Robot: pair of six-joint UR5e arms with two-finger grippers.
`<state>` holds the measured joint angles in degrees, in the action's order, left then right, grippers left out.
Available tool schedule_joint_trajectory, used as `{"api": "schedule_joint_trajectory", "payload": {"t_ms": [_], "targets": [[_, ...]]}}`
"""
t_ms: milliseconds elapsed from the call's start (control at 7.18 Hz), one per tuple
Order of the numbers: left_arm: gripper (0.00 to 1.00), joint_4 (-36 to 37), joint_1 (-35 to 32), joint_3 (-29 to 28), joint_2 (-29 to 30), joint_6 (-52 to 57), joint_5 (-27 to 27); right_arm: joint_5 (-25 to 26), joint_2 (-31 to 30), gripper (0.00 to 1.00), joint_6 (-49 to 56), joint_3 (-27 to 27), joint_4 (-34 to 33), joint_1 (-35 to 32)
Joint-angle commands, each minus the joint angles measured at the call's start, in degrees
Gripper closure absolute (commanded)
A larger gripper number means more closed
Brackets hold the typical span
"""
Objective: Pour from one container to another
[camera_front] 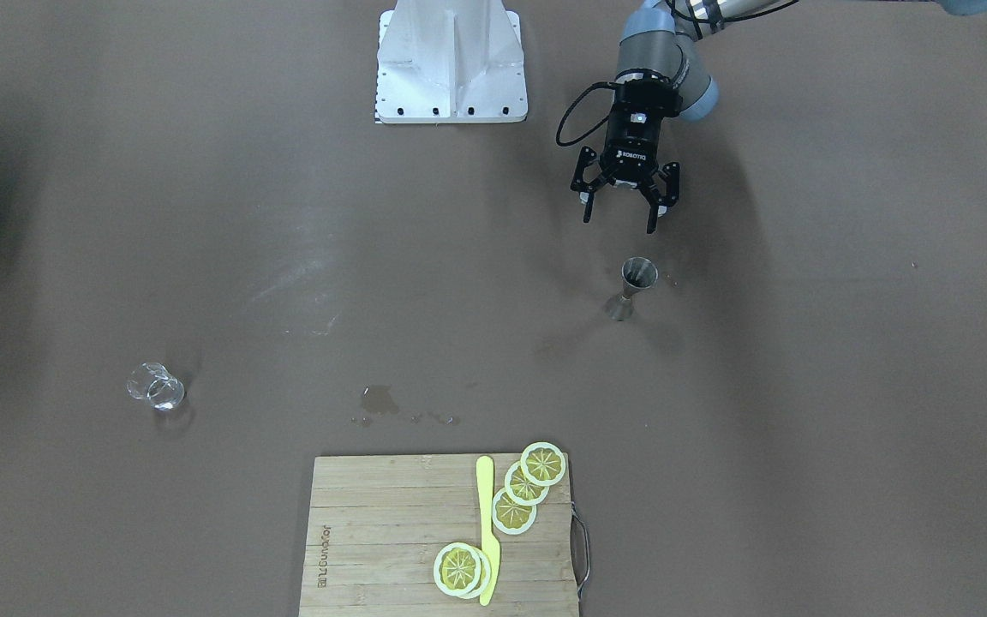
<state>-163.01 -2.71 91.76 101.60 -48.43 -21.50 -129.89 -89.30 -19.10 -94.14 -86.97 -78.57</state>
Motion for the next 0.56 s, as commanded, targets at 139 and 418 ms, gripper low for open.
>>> {"api": "schedule_joint_trajectory", "payload": {"t_ms": [139,418], "targets": [[0.03,0.14,1.92,6.14,-3.6,1.92,1.11,-0.01,0.18,0.0,0.38,0.27,4.15,0.0],[0.04,0.41,1.92,10.0,-3.6,5.52,0.76,-0.36,0.0,0.0,0.29,0.53,6.02,0.0]]}}
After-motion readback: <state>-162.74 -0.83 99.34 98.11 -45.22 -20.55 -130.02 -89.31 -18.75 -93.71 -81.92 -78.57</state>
